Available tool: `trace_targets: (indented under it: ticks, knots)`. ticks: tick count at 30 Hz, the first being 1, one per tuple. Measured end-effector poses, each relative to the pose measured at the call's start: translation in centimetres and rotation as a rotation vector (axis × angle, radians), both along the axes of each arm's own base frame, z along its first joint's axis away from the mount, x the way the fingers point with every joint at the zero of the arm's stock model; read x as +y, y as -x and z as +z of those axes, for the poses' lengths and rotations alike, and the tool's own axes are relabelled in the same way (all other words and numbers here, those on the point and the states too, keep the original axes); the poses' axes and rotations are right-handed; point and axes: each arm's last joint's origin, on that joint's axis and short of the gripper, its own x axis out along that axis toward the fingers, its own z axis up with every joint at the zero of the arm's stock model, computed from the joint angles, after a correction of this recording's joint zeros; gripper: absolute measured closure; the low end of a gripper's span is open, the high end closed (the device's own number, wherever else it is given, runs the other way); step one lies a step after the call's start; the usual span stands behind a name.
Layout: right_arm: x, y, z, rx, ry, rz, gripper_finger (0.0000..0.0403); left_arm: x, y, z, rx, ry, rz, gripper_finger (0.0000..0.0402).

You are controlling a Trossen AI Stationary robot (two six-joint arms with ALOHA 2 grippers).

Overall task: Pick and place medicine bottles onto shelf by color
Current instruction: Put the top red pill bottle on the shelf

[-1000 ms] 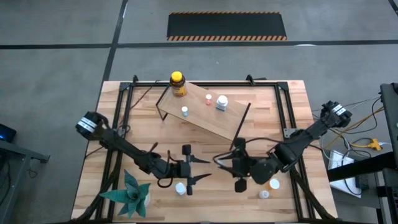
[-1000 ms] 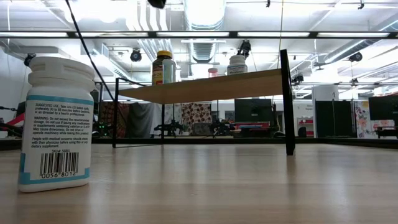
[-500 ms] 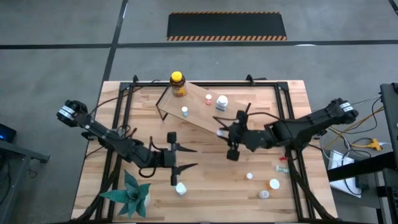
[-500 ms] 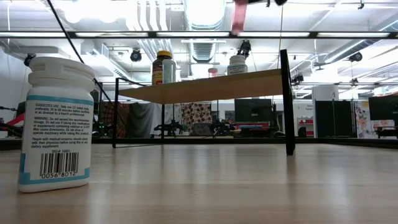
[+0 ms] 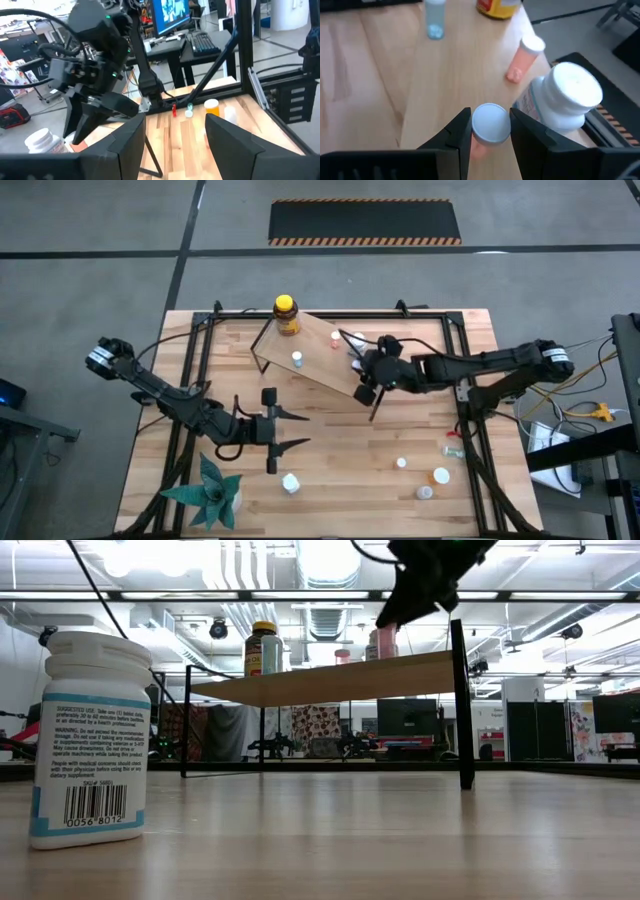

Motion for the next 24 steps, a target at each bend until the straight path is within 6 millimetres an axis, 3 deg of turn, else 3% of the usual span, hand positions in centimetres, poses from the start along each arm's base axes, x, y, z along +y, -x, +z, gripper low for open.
trace_targets:
  ticks: [7, 18, 24]
  knots:
    - [-0.2, -1.1, 0.1, -0.084, -0.052, 0.046, 0.0297, 0.1, 0.1, 0.0, -0.007, 0.005, 0.000, 0.0212]
    - [-0.2, -1.7, -0.9, -0.036, -0.043, 0.048, 0.0297, 0.1, 0.2, -0.1, -0.004, 0.005, -0.001, 0.0212]
    - [-0.2, -2.1, -1.4, -0.023, -0.041, 0.046, 0.0269, 0.1, 0.2, -0.1, -0.005, 0.005, -0.001, 0.0212]
